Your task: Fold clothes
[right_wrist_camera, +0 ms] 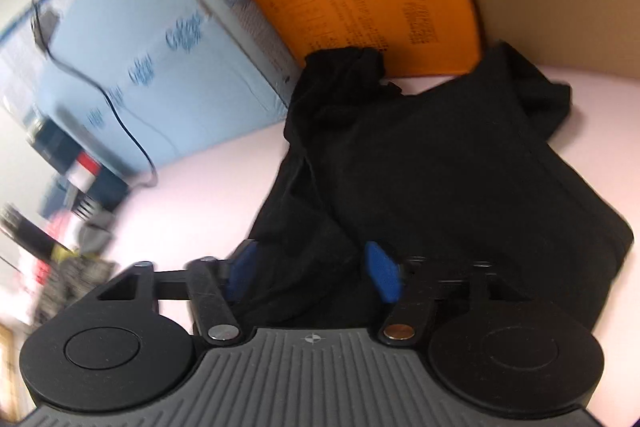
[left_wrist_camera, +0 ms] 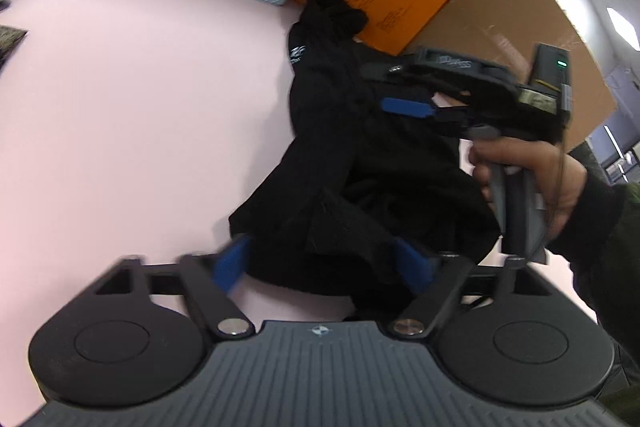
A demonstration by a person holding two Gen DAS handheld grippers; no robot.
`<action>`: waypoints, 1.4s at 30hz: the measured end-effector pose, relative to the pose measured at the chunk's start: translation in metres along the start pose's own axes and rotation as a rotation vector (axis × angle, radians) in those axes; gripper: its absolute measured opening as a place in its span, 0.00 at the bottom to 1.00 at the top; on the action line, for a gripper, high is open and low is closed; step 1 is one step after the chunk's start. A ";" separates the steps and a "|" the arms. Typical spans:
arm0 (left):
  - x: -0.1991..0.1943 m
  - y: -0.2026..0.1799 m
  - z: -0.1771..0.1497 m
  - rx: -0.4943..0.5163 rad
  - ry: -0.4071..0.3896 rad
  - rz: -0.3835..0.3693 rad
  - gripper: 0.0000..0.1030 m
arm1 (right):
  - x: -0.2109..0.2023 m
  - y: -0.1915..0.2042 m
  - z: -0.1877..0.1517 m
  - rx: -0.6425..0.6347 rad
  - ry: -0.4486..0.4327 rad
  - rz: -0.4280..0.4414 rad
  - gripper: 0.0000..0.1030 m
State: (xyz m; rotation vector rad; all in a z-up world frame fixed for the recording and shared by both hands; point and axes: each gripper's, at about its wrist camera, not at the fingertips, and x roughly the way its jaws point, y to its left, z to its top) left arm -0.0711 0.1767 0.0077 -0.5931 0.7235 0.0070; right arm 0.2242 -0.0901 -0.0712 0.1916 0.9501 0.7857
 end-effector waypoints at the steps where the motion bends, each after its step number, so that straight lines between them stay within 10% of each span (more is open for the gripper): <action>1: 0.001 -0.001 0.001 0.004 -0.003 -0.001 0.11 | 0.004 0.003 0.000 -0.020 0.013 -0.006 0.02; 6: 0.002 -0.005 0.008 0.018 -0.035 -0.003 0.06 | 0.006 0.029 0.026 -0.056 -0.010 0.099 0.02; 14: -0.103 -0.014 0.046 0.093 -0.292 0.012 0.06 | -0.039 0.052 0.082 -0.106 -0.163 0.197 0.02; 19: -0.094 -0.003 0.024 0.050 -0.224 0.038 0.06 | -0.005 0.032 0.059 -0.007 0.001 0.137 0.08; 22: -0.069 0.001 -0.003 0.029 -0.140 0.042 0.06 | 0.015 0.052 0.042 -0.086 0.051 0.130 0.30; 29: -0.033 -0.009 -0.043 0.052 -0.006 -0.034 0.06 | 0.055 0.116 0.025 -0.314 0.128 0.085 0.48; 34: -0.030 -0.011 -0.047 0.047 -0.008 -0.064 0.06 | 0.083 0.130 0.010 -0.386 0.178 -0.030 0.45; 36: -0.031 -0.008 -0.046 0.029 -0.025 -0.062 0.06 | 0.091 0.128 0.006 -0.397 0.188 -0.031 0.03; 42: -0.068 -0.001 -0.040 -0.017 -0.148 -0.068 0.06 | 0.071 0.142 0.027 -0.256 0.138 0.179 0.03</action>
